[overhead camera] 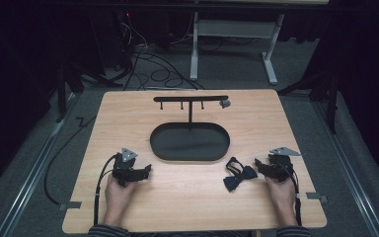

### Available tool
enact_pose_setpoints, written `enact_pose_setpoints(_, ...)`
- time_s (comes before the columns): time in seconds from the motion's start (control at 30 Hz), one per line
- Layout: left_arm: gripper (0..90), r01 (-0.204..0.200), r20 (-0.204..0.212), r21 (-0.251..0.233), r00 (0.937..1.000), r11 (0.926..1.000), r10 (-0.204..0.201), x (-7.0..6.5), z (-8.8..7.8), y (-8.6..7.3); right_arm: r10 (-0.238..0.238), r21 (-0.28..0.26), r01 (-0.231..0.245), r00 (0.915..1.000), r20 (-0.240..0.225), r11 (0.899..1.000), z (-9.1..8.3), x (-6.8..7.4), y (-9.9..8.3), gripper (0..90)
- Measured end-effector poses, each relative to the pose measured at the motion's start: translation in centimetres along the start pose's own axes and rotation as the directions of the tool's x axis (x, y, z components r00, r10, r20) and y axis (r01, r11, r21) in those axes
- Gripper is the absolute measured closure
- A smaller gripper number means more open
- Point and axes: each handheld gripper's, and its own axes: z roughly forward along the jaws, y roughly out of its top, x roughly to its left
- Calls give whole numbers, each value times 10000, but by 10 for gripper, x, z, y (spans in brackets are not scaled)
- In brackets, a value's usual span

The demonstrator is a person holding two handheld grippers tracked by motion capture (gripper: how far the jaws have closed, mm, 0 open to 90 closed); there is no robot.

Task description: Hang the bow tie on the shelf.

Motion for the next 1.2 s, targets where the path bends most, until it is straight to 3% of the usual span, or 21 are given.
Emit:
enact_pose_setpoints(0.13,189,5,-4,-2,10000,10000,-5,0,0,0,52,-31,-52,10000,25,10000,-1,-1,-1,461)
enact_pose_setpoints(0.37,189,21,-11,-18,10000,10000,-21,0,0,0,-2,-445,-17,9990,-442,9990,-12,0,-2,513)
enact_pose_setpoints(0.57,189,22,-5,-19,10000,10000,-22,0,0,0,245,-646,-308,9950,-972,9974,-25,-1,-3,553)
enact_pose_setpoints(0.9,189,13,-7,-11,10000,10000,-13,0,0,0,528,-831,-656,9876,-1480,9944,-39,2,-9,578)
enact_pose_setpoints(1.2,189,23,-7,-20,10000,10000,-23,0,0,0,277,-880,-454,9810,-1920,9951,-50,15,-13,604)
